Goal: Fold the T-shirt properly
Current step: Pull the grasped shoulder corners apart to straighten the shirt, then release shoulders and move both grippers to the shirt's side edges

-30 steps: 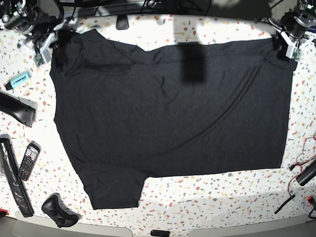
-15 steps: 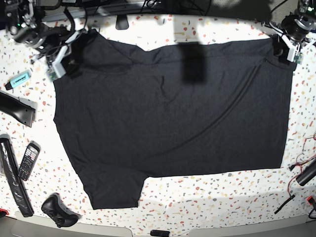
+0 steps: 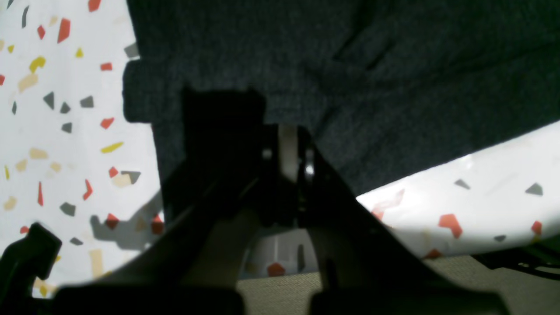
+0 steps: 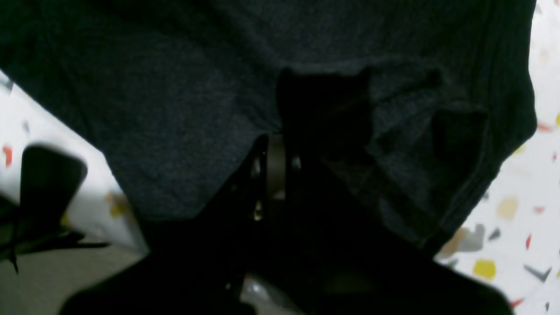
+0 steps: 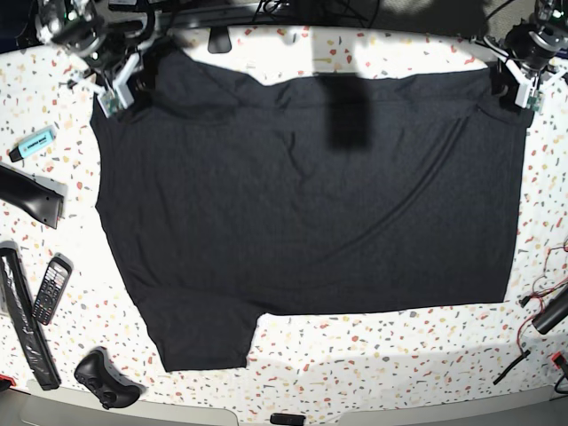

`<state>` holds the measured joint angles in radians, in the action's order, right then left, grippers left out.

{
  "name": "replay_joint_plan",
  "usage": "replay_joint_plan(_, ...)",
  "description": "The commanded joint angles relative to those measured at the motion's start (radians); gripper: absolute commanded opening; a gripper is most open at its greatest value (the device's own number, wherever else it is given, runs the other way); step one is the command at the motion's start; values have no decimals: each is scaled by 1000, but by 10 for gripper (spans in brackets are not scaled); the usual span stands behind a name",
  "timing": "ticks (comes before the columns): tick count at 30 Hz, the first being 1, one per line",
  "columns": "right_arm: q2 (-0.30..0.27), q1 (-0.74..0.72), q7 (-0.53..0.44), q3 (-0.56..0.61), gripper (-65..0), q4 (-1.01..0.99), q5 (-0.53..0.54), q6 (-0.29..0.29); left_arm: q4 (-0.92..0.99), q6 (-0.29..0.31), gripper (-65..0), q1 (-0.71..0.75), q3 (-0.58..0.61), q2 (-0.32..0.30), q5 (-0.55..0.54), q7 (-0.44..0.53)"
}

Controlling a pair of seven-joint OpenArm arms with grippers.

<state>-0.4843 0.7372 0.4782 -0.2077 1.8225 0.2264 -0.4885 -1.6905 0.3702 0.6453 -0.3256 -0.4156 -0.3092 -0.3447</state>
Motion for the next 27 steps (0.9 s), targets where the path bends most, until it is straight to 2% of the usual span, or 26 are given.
replay_joint_plan(1, -12, 20, 38, -23, -650, 4, -16, -6, -17, -2, -650, 3, -10, -14, -6, 16)
replay_joint_plan(7, -18, 31, 46, -136, -650, 4, -13, -6, -17, 1, -650, 4, -10, -15, 0, -4)
replay_joint_plan(10, -46, 31, 46, -171, -650, 4, 24, -5, -17, 0, -650, 3, -10, -18, 52, -3)
replay_joint_plan(14, -81, 30, 46, -178, -650, 4, 82, -6, -19, 0, -650, 3, -10, -20, 65, 4)
replay_joint_plan(19, -81, 25, 51, -179, -650, 31, 92, -6, -74, 0, -650, 3, -25, -20, 66, 16)
replay_joint_plan(27, -81, -1, 71, -179, -650, 189, 92, -5, -224, 0, -650, -2, -162, -20, 51, 13)
